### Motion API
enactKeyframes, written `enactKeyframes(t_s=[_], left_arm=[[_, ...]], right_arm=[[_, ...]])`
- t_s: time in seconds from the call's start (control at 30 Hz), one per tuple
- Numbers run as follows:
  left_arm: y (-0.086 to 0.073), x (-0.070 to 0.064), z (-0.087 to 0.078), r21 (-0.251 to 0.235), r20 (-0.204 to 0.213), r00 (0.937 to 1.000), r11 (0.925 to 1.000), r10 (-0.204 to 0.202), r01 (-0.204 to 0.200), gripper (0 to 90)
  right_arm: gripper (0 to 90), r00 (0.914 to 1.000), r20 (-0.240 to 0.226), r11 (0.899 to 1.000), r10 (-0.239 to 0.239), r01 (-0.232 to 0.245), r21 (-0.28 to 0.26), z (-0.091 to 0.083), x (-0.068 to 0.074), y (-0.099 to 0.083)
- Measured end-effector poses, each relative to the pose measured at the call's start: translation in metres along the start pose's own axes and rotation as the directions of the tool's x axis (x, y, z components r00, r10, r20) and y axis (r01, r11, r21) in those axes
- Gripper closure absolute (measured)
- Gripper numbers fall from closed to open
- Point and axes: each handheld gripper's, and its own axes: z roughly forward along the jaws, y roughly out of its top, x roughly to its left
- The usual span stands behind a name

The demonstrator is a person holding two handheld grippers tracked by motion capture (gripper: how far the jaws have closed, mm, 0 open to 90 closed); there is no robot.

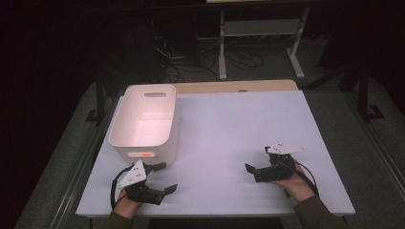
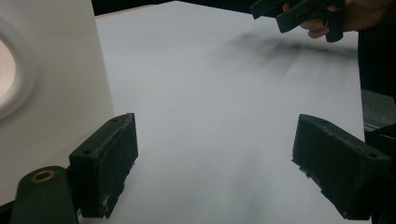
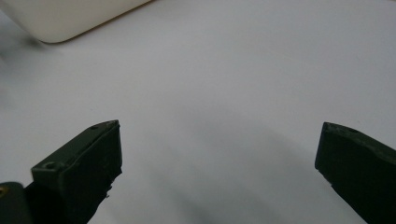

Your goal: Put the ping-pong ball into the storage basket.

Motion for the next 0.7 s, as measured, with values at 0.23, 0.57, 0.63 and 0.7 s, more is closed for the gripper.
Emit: enactKeyframes(t_s=[0.23, 0.57, 0.63, 0.7], left_arm=[[0.000, 0.000, 0.000, -0.003, -0.001, 1.0000, 1.0000, -0.002, 0.002, 14.0], [0.000, 0.000, 0.000, -0.002, 0.000, 1.0000, 1.0000, -0.002, 0.002, 14.0], [0.000, -0.001, 0.000, -0.003, -0.001, 1.0000, 1.0000, -0.002, 0.002, 14.0], [0.000, -0.001, 0.000, -0.002, -0.001, 1.0000, 1.0000, -0.002, 0.002, 14.0]], right_arm=[[0.4, 0.9995, 0.030, 1.000, 0.009, -0.009, -0.004, -0.009, -0.005, -0.010], [0.4, 0.9985, 0.055, 1.000, 0.002, -0.003, 0.013, -0.014, -0.007, -0.018], [0.4, 0.9985, 0.055, 1.000, -0.002, 0.001, 0.016, -0.013, -0.006, -0.018], [0.4, 0.9981, 0.062, 1.000, -0.010, 0.009, 0.024, -0.013, -0.006, -0.018]])
